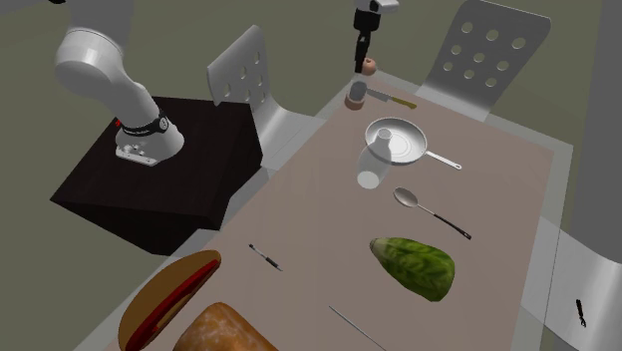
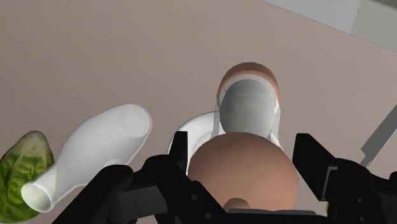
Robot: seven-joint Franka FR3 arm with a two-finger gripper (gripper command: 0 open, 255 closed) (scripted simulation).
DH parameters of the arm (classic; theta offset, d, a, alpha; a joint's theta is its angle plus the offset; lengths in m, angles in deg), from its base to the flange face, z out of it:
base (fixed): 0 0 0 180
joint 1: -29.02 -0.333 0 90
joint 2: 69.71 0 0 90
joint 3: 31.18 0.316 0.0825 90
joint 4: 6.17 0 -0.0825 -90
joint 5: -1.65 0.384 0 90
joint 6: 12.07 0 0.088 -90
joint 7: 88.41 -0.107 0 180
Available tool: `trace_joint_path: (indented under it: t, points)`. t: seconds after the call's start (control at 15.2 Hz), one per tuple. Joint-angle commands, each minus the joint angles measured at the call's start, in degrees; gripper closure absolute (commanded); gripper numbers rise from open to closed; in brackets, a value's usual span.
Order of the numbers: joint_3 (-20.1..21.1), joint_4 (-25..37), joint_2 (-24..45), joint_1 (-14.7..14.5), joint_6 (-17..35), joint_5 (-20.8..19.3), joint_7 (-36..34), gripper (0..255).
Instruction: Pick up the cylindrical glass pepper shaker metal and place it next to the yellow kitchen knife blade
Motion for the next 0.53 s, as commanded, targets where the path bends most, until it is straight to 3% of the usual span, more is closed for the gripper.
trace_joint_path:
  t: [0.0,0.2,0.46]
  points:
    - [0.3,4.5,3.1,-1.6,-1.7,-0.1,-1.4,255]
    - [0.5,12.6,8.6,-3.8,-4.6,-0.1,-3.2,255]
    - [0.5,11.1,9.5,-3.8,-2.2,-0.3,-3.6,255]
